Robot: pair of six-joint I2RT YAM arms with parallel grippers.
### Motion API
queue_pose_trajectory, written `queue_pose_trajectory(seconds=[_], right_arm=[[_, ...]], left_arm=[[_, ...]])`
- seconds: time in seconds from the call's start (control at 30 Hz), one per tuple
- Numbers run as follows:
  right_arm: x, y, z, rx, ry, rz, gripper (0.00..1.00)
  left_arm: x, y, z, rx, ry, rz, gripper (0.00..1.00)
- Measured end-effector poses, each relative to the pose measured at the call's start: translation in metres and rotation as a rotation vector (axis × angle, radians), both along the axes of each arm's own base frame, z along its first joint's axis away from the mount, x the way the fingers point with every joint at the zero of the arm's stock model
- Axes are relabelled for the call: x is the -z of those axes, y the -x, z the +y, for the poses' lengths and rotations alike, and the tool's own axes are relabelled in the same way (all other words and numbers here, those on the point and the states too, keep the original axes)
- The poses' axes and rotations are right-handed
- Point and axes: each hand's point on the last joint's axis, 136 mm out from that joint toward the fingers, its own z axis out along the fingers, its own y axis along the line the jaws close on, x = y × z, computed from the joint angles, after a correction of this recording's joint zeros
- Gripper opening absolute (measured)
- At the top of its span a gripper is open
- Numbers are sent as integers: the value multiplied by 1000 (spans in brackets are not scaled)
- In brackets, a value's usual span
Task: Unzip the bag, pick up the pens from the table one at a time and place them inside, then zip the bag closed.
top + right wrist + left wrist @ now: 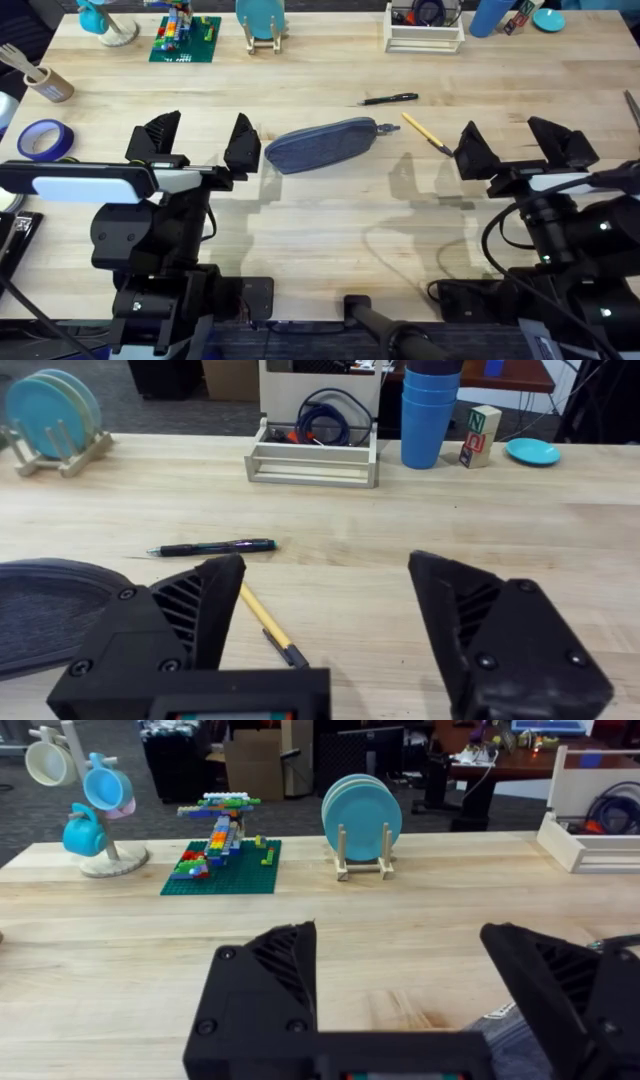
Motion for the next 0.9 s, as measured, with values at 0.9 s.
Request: queue_pose_trajectory(seconds=[0.9], right_arm=[[-41, 0, -6, 34, 19, -106, 997]], left_arm=[[-17, 3, 2, -14, -21, -20, 993]])
